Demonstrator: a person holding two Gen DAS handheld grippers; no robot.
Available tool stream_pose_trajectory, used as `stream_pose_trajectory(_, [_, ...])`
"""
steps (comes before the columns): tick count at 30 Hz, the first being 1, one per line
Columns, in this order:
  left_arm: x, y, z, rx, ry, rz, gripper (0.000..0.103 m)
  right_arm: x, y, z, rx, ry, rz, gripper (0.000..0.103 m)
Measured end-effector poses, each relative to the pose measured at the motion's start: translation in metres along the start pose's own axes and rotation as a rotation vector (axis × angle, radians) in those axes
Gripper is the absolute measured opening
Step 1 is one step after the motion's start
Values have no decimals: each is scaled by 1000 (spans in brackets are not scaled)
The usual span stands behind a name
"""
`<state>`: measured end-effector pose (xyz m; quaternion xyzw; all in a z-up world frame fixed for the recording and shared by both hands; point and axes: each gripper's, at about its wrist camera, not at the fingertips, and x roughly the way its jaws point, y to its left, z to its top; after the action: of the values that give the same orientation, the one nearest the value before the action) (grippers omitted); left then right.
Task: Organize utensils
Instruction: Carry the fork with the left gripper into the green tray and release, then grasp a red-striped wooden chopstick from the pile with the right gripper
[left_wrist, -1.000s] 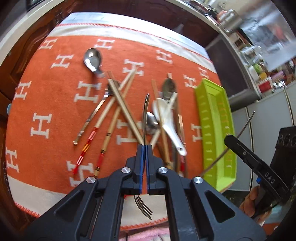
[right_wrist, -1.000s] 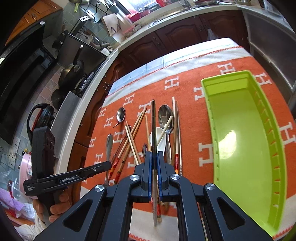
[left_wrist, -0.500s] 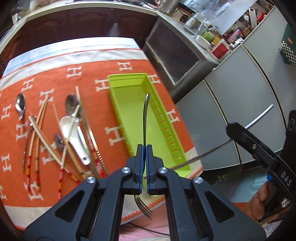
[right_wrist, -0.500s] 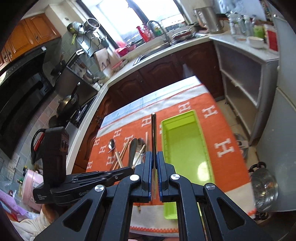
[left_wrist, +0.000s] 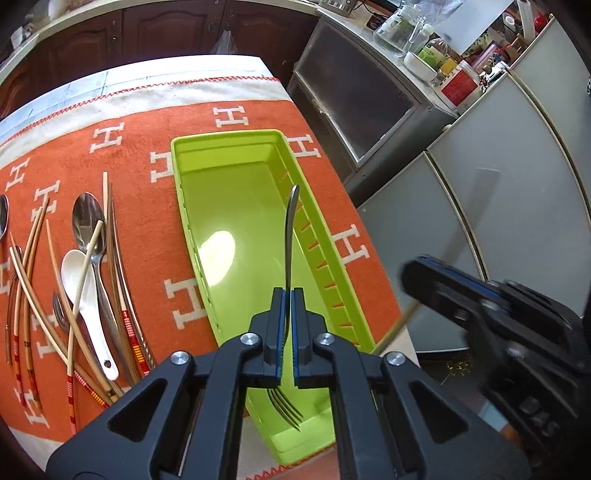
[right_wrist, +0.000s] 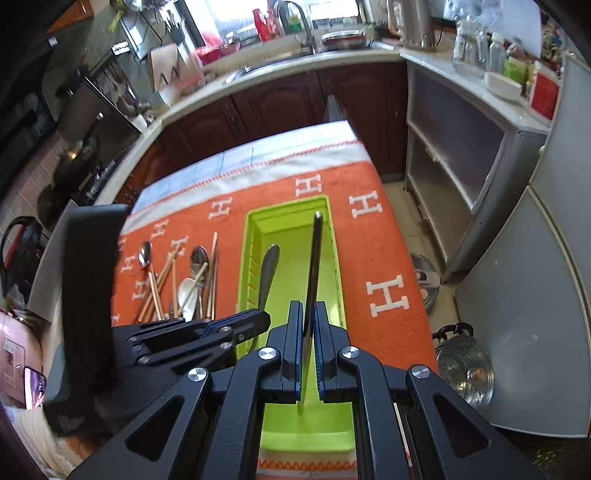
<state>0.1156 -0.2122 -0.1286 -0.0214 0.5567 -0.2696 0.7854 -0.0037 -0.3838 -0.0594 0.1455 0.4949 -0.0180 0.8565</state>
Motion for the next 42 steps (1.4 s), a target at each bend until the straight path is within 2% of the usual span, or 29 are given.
stream_pose_trajectory(4, [-8,12,3,0,-21,14,1,34,3,11,-16,74,-18,8])
stream_pose_trajectory(8, [-21,31,4,-15,-16,42,4,54,9,12,-19,97,0,26])
stream_pose_trajectory(9, [-25,37,3,-21,-16,50,5,55,9,13,-23,94,13,27])
stream_pose_trajectory(12, [-38,56,2,-37,-13,78,6,58,13,14,-43,91,32,27])
stream_pose_trajectory(17, [-63,90,-5,-51,-21,144,6,67,41,18,-62,87,54,27])
stream_pose_trajectory(20, [-83,110,-10,-58,-38,177,6,79,70,15,-85,80,63,27])
stream_pose_trajectory(26, [-114,142,-22,-63,-72,250,7,74,113,8,-141,47,119,27])
stream_pose_trajectory(29, [-123,152,-34,-45,-92,267,17,75,136,4,-167,37,154,27])
stream_pose_trajectory(30, [-125,154,-38,-41,-100,271,25,75,143,1,-182,29,161,27])
stream_pose_trajectory(31, [-125,155,-43,-35,-108,274,33,77,151,-1,-198,25,167,27])
stream_pose_trajectory(33, [-124,159,-53,-21,-116,280,39,82,166,-8,-223,26,201,27])
stream_pose_trajectory(38, [-100,163,-76,26,-85,262,39,102,196,-32,-299,18,262,26])
stream_pose_trajectory(42, [-82,168,-93,60,-66,261,39,124,211,-49,-322,40,282,20])
